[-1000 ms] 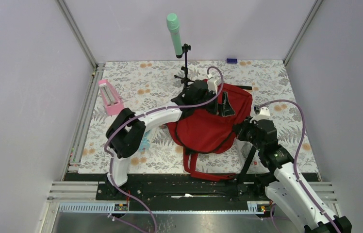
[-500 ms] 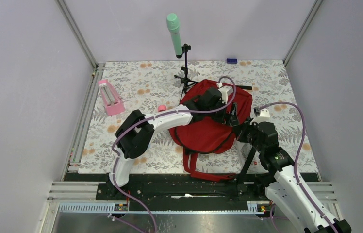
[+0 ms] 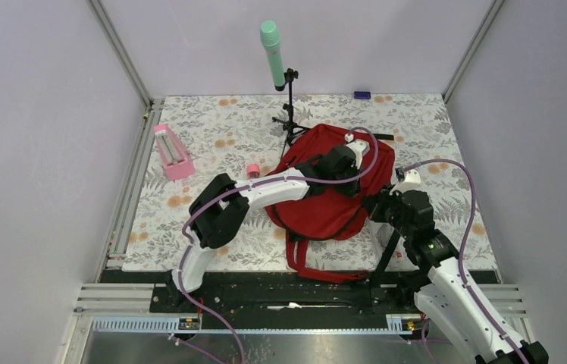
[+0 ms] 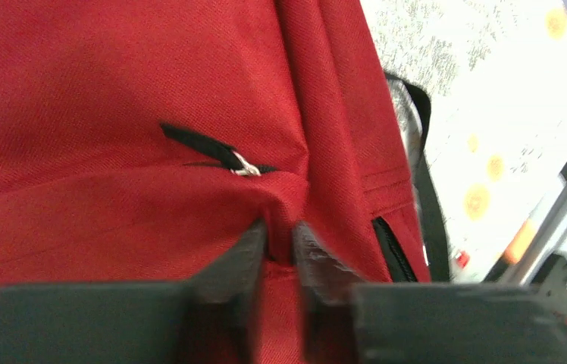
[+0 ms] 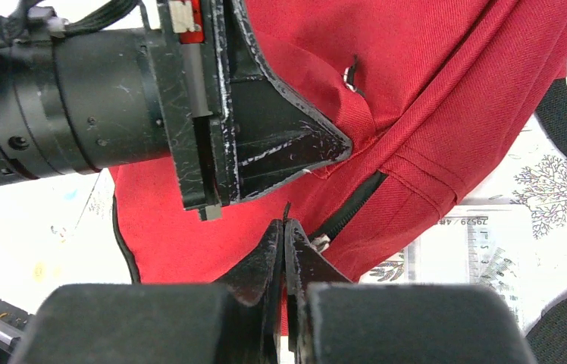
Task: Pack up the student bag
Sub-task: Zip the student bag at the center of the board.
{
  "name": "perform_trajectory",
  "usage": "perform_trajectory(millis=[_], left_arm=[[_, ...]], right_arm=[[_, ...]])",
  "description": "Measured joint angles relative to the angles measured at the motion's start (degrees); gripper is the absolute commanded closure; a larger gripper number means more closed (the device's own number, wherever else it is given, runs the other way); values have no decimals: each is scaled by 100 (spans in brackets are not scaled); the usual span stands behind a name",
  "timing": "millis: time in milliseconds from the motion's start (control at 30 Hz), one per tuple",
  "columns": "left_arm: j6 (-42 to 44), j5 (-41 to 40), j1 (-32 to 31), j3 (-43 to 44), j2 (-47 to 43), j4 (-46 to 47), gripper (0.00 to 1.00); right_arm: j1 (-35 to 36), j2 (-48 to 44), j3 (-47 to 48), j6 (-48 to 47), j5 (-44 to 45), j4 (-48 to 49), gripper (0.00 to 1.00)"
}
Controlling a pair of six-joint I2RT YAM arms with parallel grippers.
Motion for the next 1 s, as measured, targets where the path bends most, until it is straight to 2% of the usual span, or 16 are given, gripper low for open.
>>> perform_trajectory(millis=[367,500,700,1000], left_arm=[[-37,264,31,76,142,372,100],[-26,365,70,319,142,350,100],[63,973,234,929,142,190,100],[697,1569,343,992,142,94,100]], right_arm=[[173,-61,-13,13,173,66,100],[588,-22,-15,-74,411,87,100],[1423,81,-15,-337,1034,293,100],[2004,595,-17,-203,1860,492,100]])
